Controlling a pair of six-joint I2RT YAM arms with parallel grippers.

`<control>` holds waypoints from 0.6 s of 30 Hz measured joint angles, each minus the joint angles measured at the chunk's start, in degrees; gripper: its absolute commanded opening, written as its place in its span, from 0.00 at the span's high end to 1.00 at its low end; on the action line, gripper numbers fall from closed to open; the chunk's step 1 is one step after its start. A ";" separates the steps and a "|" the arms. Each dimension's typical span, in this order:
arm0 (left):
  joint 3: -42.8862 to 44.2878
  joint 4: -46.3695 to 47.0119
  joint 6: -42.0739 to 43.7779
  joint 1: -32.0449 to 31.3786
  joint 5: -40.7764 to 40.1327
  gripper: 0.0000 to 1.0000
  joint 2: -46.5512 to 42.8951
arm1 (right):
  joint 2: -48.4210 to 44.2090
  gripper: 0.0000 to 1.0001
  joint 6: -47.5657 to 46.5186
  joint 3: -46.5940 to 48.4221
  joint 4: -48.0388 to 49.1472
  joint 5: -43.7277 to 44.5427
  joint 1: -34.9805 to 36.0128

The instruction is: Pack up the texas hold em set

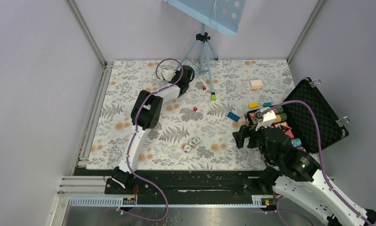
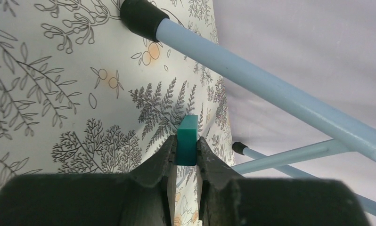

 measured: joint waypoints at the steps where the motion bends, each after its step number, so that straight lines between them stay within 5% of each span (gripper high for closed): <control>1: -0.83 0.57 0.11 0.00 0.09 1.00 -0.37 | -0.11 0.09 0.00 -0.07 -0.02 0.00 0.00; 7: -2.01 1.09 0.24 0.02 0.52 1.00 -1.31 | -0.68 0.09 0.02 -0.39 -0.07 0.11 0.00; 18: 10.71 -4.68 1.27 -0.11 2.97 1.00 4.02 | -1.88 0.09 0.04 -0.39 -1.14 0.63 0.00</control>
